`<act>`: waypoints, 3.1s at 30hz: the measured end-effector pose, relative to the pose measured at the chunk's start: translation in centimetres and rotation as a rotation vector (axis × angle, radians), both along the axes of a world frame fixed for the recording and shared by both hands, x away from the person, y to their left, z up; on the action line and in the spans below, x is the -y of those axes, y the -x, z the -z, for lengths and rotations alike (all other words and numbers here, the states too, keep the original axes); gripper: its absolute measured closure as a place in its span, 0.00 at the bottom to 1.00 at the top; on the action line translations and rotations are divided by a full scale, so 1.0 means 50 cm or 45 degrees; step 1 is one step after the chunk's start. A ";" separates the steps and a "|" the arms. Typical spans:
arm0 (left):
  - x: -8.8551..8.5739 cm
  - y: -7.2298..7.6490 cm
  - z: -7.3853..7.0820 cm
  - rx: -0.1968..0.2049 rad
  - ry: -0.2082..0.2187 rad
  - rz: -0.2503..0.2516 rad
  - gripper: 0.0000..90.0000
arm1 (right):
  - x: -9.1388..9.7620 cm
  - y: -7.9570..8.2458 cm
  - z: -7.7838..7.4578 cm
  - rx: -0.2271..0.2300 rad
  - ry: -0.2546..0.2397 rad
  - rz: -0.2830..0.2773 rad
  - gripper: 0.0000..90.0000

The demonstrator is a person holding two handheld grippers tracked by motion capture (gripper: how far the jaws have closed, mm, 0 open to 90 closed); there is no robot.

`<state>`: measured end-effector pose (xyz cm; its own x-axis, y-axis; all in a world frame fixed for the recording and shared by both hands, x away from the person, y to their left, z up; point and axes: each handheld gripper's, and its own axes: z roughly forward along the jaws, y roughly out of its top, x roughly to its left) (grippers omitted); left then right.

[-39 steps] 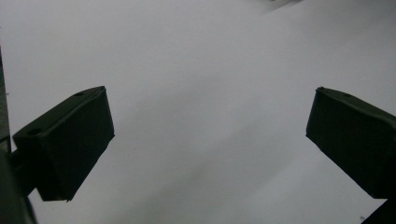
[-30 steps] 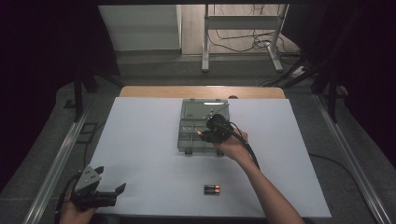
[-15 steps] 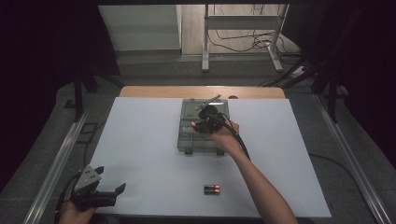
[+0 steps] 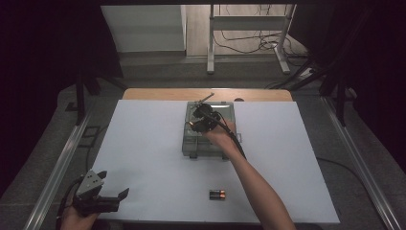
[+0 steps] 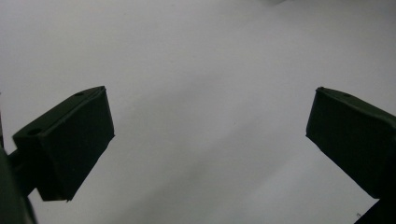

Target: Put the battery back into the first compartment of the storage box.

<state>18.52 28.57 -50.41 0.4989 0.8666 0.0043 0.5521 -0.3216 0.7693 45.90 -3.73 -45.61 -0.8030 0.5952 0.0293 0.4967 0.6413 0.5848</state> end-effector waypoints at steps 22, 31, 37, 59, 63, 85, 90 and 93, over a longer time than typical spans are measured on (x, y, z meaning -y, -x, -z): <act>0.000 0.001 0.000 0.002 0.003 0.002 0.02 | -0.001 0.004 -0.006 -0.010 0.052 -0.008 0.45; 0.000 0.000 0.000 0.001 -0.002 0.001 0.02 | 0.033 0.048 -0.024 0.028 0.020 -0.090 0.30; 0.000 0.000 0.000 -0.001 0.004 -0.002 0.02 | 0.064 0.086 -0.031 0.043 -0.011 -0.116 0.20; 0.001 -0.001 0.000 -0.007 -0.001 -0.007 0.02 | 0.185 0.205 -0.012 0.082 -0.060 -0.086 0.00; 0.002 -0.002 0.001 -0.009 -0.005 -0.007 0.02 | 0.197 0.218 -0.013 0.053 -0.075 -0.062 0.00; 0.002 -0.003 0.001 -0.014 -0.005 -0.005 0.02 | 0.213 0.331 0.035 -0.056 0.098 -0.097 0.20; 0.002 -0.003 0.001 -0.015 -0.004 -0.003 0.02 | 0.201 0.339 0.048 -0.062 0.145 -0.140 0.29; 0.003 -0.003 0.001 -0.014 -0.006 -0.002 0.02 | 0.192 0.341 0.052 -0.095 0.154 -0.187 0.41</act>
<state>18.65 28.44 -50.44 0.4974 0.8675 0.0026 0.5612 -0.3240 0.7616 28.83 -13.32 -48.23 -0.8796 0.4750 0.0277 0.4321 0.7731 0.4643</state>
